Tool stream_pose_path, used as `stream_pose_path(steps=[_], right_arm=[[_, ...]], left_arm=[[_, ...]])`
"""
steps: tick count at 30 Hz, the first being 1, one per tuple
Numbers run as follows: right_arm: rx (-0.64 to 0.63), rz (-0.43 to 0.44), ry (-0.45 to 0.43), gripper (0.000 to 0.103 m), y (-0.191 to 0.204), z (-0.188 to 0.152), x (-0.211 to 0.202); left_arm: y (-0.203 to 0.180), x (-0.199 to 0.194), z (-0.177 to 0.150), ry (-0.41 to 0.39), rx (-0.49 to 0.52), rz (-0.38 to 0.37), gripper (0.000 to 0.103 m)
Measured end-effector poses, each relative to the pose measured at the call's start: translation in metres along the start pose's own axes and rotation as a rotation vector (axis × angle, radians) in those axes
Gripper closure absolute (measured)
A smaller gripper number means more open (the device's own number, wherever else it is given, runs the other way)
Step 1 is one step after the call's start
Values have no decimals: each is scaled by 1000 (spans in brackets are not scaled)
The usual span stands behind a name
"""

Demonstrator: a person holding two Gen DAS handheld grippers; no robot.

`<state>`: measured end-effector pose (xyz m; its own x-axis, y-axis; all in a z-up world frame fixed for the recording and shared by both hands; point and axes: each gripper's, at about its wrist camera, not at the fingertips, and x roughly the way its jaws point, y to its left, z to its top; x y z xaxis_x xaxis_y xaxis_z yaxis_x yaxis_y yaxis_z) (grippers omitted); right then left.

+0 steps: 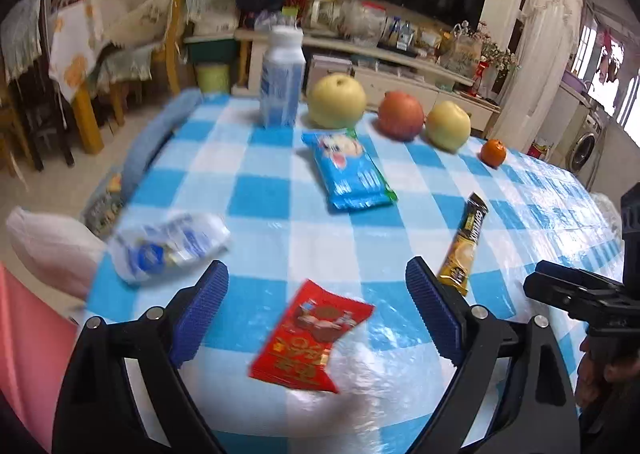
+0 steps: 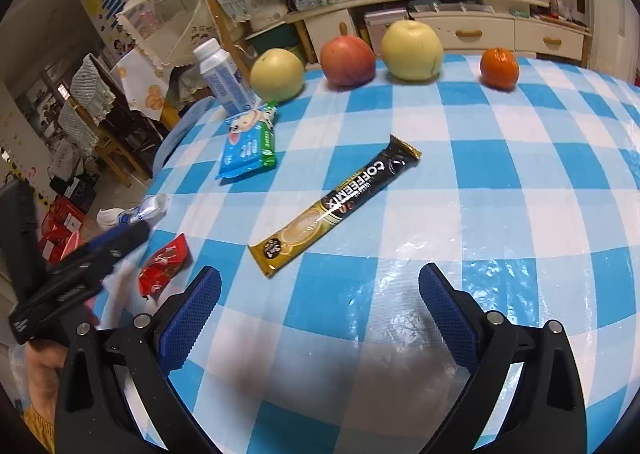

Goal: Collect trash
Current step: 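Grasp the Magico bottle with the left tool while the right tool grasps the Coffeemix stick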

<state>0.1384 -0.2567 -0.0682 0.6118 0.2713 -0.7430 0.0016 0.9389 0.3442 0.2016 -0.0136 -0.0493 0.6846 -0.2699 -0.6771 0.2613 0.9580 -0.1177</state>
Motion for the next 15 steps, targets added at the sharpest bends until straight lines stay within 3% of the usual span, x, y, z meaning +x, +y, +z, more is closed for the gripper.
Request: stream_pose_path(steps=[3,8,13,15], right_arm=[[43,19,17,5,-7,3,8],[86,34,16,5,-10,9,17],[105,25,2,7,-12,15,23],[97,16,1,21,-12,16,26]], left_arm=[[11,-9,2,-45,82,143,12],[35,-2,5,-14,145,240,12],[60,14,15,19,139,220,12],[67,25,17,49,108,187,12]])
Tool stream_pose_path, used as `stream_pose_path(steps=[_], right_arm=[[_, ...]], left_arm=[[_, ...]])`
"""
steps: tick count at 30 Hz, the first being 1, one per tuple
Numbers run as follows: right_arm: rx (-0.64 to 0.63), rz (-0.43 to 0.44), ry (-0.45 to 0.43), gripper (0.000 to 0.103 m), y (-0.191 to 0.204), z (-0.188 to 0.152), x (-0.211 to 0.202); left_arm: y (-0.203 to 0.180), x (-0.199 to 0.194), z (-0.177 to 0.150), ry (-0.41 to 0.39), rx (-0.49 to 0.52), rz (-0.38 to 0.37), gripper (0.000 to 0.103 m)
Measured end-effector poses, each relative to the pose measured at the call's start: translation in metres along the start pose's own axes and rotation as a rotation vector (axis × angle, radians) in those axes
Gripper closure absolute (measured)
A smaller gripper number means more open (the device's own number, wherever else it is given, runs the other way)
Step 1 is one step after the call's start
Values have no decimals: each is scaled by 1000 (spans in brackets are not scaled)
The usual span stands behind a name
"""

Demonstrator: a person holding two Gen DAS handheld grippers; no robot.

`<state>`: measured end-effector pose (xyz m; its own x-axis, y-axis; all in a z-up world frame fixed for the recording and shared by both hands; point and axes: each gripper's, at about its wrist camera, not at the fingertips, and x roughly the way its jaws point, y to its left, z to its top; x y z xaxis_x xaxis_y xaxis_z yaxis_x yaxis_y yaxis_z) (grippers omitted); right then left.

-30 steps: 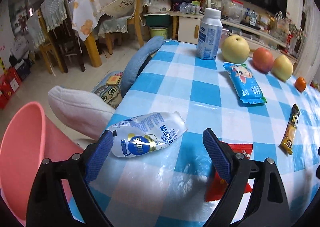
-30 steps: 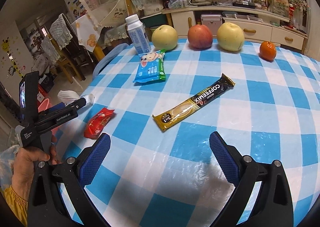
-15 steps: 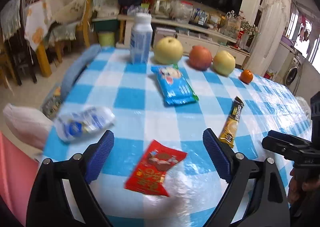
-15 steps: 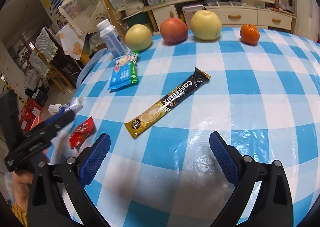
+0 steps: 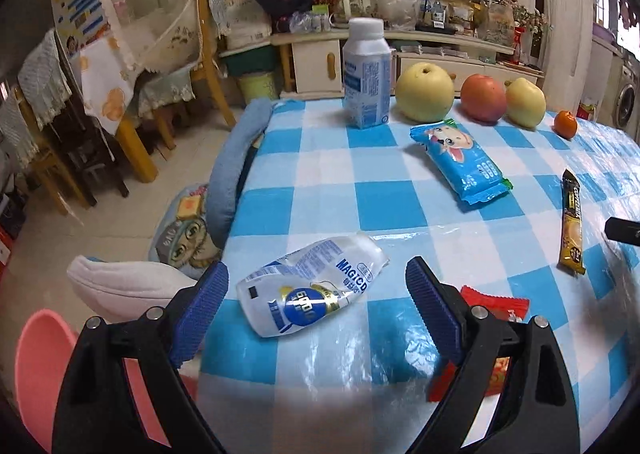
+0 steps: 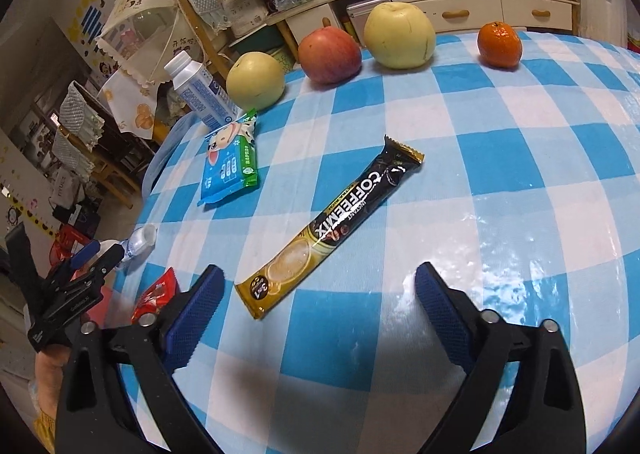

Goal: Collect trash
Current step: 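Grasp the Magico bottle with the left tool while the right tool grasps the Coffeemix stick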

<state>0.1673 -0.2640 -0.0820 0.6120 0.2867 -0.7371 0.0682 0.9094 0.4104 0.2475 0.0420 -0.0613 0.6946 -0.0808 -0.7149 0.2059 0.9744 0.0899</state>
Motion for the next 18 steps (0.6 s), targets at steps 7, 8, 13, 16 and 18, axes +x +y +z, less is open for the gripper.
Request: stream_pose_path(steps=[7,8,13,16,18], right_arm=[[-1,-13,-1,22,-6,14,16],[-7,-19,-2,25,-6,16,18],[-57,-27,-1,29,0,25,29],[-137,-63,6,30,10,28,36],[-197,-88,14,35,18,28,41]], left_arm=[[-13,19,-1,60,7,-98,12],[-18,19,-2,66,22,-107,12],[-43,19,-6,129,41,-231,12],[-66,13,-8,125,103,-290,12],[-73,5,-5,99,115,-314,12]])
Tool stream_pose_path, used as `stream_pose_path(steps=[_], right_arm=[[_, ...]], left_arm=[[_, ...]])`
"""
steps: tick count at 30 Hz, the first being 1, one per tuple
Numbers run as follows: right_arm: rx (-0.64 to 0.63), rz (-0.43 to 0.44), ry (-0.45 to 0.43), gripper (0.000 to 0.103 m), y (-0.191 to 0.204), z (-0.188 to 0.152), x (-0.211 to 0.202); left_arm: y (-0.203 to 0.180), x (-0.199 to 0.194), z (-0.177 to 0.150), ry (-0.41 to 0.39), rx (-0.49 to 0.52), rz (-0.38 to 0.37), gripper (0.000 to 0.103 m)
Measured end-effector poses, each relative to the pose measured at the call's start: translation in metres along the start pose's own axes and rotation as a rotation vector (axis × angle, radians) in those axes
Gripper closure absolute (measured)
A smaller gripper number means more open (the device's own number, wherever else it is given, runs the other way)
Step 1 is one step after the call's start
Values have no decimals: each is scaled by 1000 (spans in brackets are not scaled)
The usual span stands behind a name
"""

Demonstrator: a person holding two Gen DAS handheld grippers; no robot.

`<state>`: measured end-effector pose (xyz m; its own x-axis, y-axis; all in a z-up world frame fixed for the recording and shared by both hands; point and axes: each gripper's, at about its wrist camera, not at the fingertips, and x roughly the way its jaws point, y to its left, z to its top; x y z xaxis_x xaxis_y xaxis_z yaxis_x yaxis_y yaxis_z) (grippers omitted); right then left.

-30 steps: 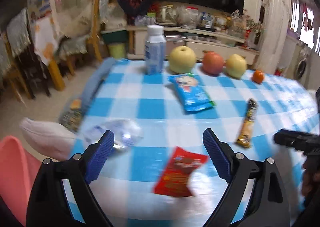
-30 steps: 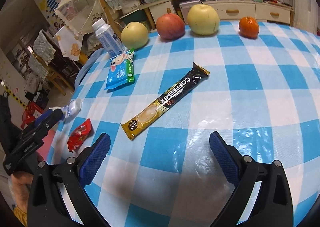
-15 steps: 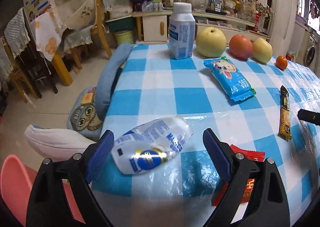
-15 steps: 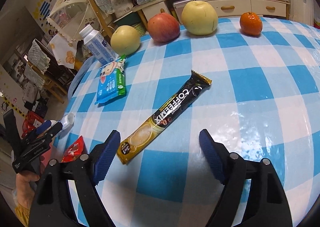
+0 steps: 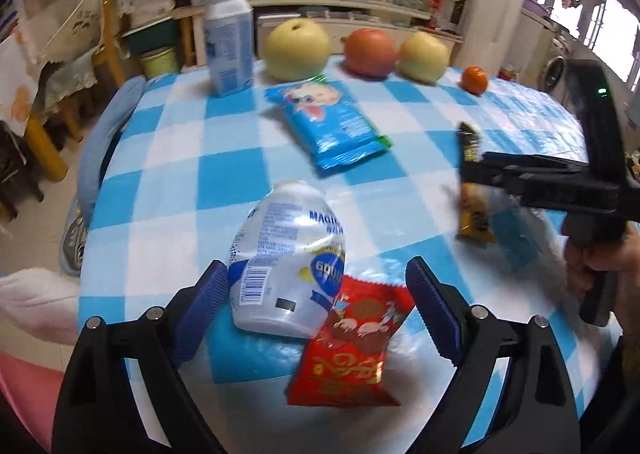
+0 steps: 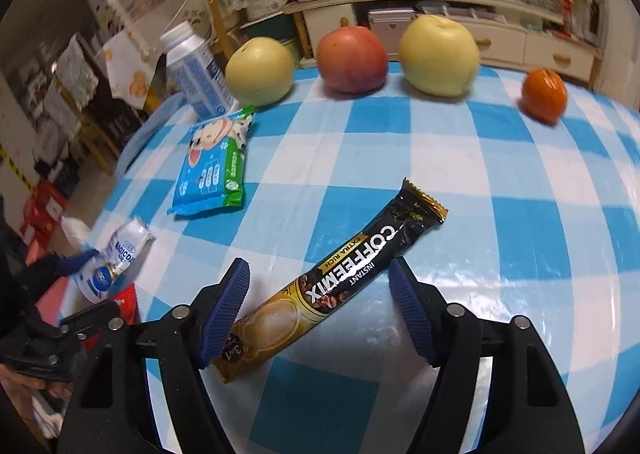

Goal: Collect trash
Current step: 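Grasp the Magico bottle with the left tool while the right tool grasps the Coffeemix stick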

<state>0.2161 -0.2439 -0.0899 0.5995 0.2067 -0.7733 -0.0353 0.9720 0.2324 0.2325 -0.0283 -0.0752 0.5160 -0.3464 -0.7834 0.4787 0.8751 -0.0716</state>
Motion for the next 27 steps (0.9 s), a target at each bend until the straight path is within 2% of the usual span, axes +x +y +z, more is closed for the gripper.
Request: stream_pose_path(steps=[2,5,7,10,14,21,25,27], right_arm=[[-71,-21,8,37,10,1,5],[-169,-54,14,39,25,0,12],[-223,-64,15,42,33,-2,15],[-282,-65,15,54,42,-4,18],[-296,-50,20,60,46,-3,20],[-243,-16,14,68,38,-2,17],[-205,2,6,76,32,-1,14],[-189,11,4,79,30,-1,14]], left_arm=[[-1,-5,3,-26,-17,0,12],[2,-7,6,-47,-30,52,12],[1,-2,6,-29,-6,96,12],[0,10,3,20,33,128,12],[0,17,5,32,28,108,12],[8,27,7,58,-89,86,13],[8,24,7,52,-117,119,35],[12,23,7,51,-131,122,38]])
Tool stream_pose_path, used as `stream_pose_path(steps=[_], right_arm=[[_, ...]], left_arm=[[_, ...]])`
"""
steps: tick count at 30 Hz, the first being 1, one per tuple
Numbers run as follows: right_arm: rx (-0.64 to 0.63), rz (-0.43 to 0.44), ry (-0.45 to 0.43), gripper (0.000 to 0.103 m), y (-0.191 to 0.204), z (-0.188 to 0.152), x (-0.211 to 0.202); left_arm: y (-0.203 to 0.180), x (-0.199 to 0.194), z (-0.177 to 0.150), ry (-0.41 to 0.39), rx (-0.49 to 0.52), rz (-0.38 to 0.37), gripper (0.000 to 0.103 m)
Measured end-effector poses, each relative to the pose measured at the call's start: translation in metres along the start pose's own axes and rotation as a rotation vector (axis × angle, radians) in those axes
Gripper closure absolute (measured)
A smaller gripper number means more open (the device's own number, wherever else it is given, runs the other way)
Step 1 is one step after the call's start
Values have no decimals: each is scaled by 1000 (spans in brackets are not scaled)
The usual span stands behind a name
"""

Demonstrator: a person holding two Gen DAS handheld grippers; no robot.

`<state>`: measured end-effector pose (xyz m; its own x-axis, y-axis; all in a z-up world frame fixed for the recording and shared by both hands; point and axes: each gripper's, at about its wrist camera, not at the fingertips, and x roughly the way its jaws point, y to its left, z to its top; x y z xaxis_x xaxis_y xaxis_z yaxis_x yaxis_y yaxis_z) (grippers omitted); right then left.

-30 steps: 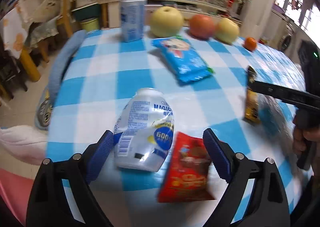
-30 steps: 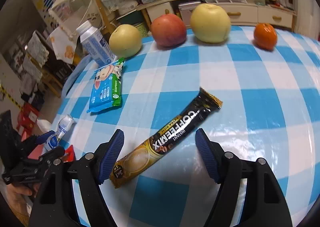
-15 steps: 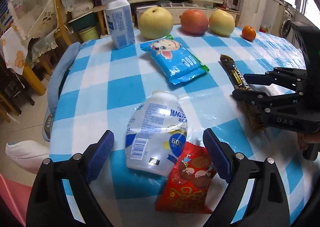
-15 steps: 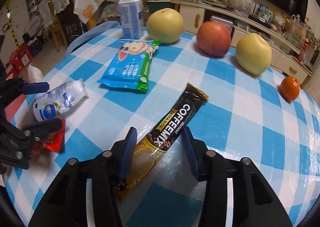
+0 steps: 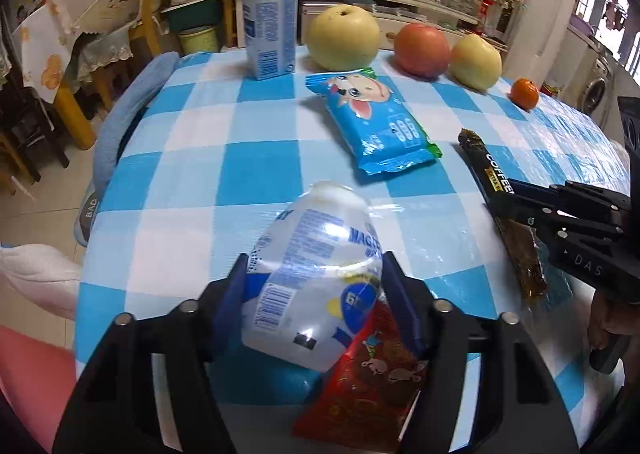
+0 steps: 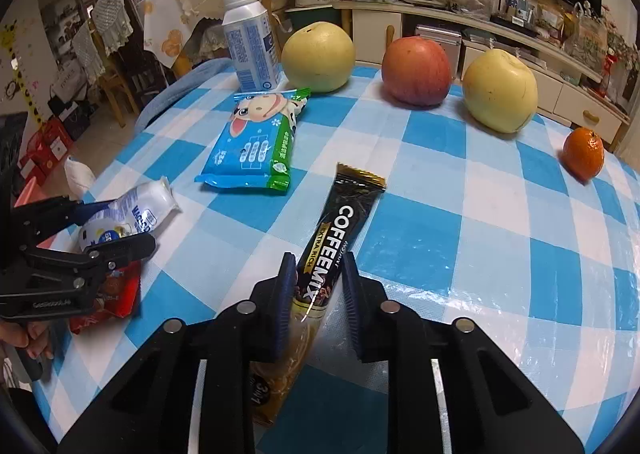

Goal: Collect trash
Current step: 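Grasp the Magico bottle with the left tool while the right tool grasps the Coffeemix stick, then lift the Magico bottle and Coffeemix stick and carry them to the pink bucket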

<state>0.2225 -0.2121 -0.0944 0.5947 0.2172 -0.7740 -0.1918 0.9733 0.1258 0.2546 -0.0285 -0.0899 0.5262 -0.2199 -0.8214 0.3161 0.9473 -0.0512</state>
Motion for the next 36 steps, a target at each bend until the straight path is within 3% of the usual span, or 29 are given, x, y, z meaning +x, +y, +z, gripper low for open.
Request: stream_pose_path(steps=[5,15,23,36], right_arm=[[7,6,-6,82,0,-1,-2],[-24,3,-21,92,11,-4,-12],[-54,-4,-48,94,23,-8,-23],[-32,64,-165,95,50,0,-66]], left_arm=[[5,-4,-2,4,-29,-10,39],[15,-38,-7,-75,-90,-13,39],[18,-62,-16,-125,-98,4,38],[37,-96,-31,-190,-147,-4,38]])
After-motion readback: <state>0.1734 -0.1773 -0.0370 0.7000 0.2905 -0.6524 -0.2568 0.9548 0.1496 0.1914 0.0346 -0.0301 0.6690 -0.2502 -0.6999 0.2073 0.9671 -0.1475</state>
